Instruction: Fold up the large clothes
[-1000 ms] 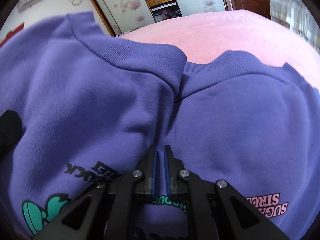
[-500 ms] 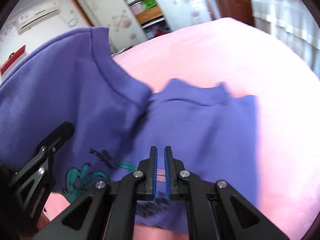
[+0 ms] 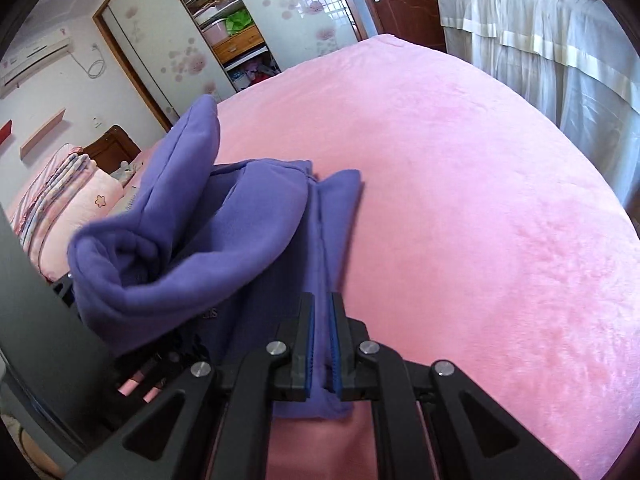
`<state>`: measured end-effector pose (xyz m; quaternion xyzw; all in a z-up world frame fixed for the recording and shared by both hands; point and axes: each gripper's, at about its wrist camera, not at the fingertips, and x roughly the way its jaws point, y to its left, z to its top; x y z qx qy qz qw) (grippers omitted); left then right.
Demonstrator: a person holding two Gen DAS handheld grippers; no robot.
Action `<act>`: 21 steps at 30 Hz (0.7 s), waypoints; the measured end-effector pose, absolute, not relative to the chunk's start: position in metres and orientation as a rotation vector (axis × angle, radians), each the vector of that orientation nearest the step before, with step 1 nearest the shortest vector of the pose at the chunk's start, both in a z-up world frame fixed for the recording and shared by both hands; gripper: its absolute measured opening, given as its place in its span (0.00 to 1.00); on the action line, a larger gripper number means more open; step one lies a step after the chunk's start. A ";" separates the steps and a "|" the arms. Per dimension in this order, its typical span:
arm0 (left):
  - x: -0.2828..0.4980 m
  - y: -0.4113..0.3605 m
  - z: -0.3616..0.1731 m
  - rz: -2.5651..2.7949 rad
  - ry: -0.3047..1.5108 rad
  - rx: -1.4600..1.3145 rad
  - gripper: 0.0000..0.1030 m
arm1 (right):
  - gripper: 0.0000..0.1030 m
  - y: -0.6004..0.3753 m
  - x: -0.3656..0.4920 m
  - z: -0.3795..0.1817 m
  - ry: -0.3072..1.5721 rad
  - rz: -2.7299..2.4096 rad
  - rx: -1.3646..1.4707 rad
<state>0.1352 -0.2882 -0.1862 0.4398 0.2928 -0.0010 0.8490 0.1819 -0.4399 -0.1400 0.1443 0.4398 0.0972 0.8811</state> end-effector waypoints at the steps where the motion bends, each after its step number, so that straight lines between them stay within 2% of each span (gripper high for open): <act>1: 0.133 -0.289 -0.188 -0.008 0.614 0.929 0.28 | 0.06 -0.443 0.182 -0.140 0.918 0.200 0.303; 14: 0.124 -0.307 -0.215 -0.049 0.519 1.035 0.47 | 0.09 -0.431 0.192 -0.111 0.904 0.307 0.299; 16: 0.121 -0.307 -0.219 -0.051 0.505 1.054 0.47 | 0.17 -0.423 0.195 -0.104 0.904 0.350 0.292; 18: 0.119 -0.307 -0.218 -0.059 0.501 1.055 0.48 | 0.40 -0.408 0.201 -0.095 0.915 0.413 0.263; 20: 0.120 -0.303 -0.217 -0.074 0.509 1.043 0.51 | 0.47 -0.394 0.209 -0.089 0.923 0.459 0.240; 21: 0.121 -0.301 -0.215 -0.084 0.514 1.034 0.51 | 0.48 -0.385 0.215 -0.086 0.933 0.497 0.227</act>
